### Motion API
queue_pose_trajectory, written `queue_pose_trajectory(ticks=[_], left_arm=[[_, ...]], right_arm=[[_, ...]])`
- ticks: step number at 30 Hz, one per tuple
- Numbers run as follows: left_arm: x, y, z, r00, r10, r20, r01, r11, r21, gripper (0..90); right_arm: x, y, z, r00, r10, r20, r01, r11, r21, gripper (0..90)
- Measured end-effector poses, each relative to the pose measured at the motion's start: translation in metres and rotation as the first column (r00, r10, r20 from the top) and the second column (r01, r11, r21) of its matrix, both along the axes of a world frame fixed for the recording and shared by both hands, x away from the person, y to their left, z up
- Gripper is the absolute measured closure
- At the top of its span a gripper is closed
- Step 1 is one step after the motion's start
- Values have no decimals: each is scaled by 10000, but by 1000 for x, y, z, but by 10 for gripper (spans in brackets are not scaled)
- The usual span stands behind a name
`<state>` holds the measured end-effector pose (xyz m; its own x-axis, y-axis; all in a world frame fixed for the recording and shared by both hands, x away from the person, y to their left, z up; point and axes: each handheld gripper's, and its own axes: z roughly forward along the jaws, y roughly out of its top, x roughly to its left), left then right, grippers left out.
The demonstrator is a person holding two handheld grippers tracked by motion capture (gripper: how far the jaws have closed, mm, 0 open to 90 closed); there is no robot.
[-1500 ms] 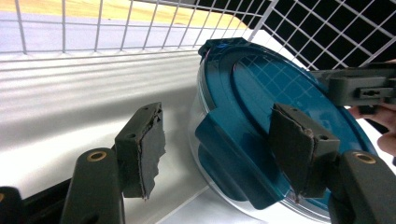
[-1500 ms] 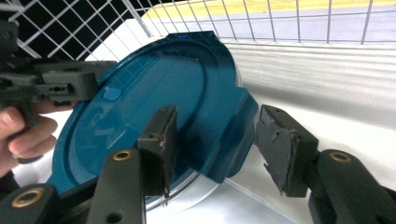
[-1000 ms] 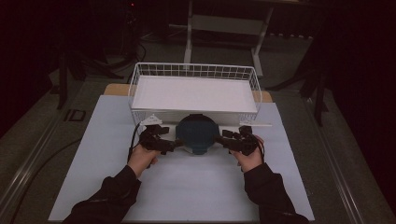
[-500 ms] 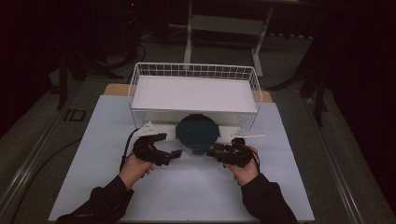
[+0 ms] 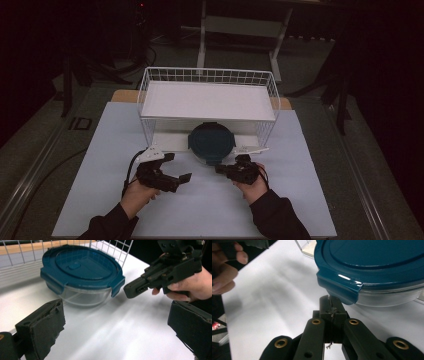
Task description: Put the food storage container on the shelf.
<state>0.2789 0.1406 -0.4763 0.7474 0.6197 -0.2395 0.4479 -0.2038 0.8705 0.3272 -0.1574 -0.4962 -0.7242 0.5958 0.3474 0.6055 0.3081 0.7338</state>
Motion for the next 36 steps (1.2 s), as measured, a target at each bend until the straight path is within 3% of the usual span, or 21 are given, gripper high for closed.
queue_pose_trajectory(ticks=[7,36], left_arm=[[-1,2,-6,9999,127,5,-127,9999,-24,12],[-3,0,-9,9995,170,264,-173,9998,111,12]], right_arm=[[8,6,-5,9998,-191,28,192,9993,-333,900],[42,28,-8,9976,-657,199,663,9974,-297,900]])
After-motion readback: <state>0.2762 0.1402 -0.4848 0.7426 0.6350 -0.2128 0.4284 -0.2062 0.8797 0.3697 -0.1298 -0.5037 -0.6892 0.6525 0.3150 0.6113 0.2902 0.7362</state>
